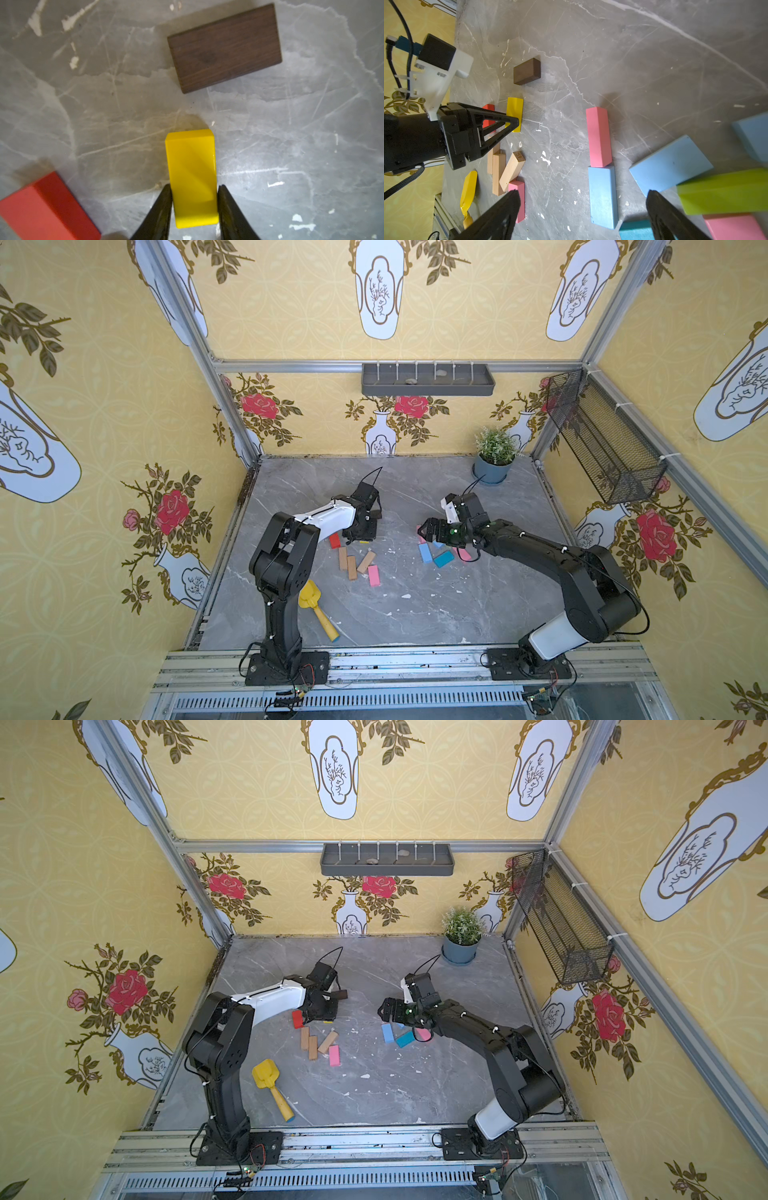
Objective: Assemble the number 8 with building blocks
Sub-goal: Assemble the building block at the center of the board.
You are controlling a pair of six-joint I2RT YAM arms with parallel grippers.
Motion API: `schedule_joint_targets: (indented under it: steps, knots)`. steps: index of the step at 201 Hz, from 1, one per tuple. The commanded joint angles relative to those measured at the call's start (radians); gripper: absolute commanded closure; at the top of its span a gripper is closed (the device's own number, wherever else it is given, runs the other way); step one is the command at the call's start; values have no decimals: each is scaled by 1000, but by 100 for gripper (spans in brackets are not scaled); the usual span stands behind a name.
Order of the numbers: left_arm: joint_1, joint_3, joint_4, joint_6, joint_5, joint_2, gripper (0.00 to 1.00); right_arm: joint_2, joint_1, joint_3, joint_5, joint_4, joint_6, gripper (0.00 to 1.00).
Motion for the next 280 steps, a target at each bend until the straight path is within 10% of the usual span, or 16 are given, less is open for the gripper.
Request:
schedule_joint_targets:
  steps: [1,81,280]
  knots:
    - [1,6,-7,-12,5,14,64,-6,-1,-3,-3,38,3,2]
    - [-1,25,-12,-41,-52,36,76,-4,-6,-13,-5,44,3,2]
    - [31,85,-18,-86,-80,101,65,8,-17,-34,-25,53,3,2]
